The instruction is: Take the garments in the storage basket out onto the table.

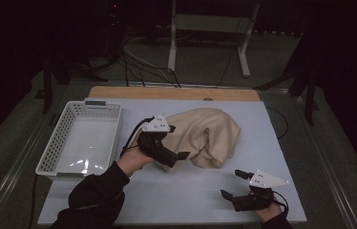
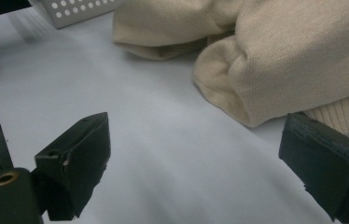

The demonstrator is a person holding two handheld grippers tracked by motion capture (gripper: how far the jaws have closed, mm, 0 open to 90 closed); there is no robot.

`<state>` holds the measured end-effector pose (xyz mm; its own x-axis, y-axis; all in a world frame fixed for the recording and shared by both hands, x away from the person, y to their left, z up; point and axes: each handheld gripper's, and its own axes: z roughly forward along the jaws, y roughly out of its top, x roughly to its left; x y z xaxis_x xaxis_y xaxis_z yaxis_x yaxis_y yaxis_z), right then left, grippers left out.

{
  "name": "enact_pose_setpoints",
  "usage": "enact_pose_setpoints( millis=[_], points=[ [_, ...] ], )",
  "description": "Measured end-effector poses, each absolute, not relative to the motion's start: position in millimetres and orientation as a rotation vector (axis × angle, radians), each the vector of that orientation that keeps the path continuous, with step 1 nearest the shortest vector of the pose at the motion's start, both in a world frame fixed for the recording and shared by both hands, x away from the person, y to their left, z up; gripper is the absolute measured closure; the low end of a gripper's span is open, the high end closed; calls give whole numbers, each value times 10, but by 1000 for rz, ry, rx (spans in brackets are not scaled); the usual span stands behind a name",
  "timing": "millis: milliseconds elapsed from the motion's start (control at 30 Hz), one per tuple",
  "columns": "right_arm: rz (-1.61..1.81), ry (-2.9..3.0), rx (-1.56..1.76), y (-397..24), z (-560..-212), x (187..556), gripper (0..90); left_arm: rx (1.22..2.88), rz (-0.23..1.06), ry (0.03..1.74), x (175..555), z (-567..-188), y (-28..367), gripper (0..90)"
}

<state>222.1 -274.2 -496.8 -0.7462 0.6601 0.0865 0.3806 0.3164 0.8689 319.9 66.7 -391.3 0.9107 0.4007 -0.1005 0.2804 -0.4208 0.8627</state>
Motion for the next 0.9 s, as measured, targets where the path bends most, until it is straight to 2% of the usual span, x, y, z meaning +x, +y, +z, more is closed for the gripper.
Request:
enact_pose_setpoints(
  millis=[900],
  points=[
    [1397,2306,942,-2736,-4974,2220,92,2154,19,467,2730,-4684,818,0]
  ],
)
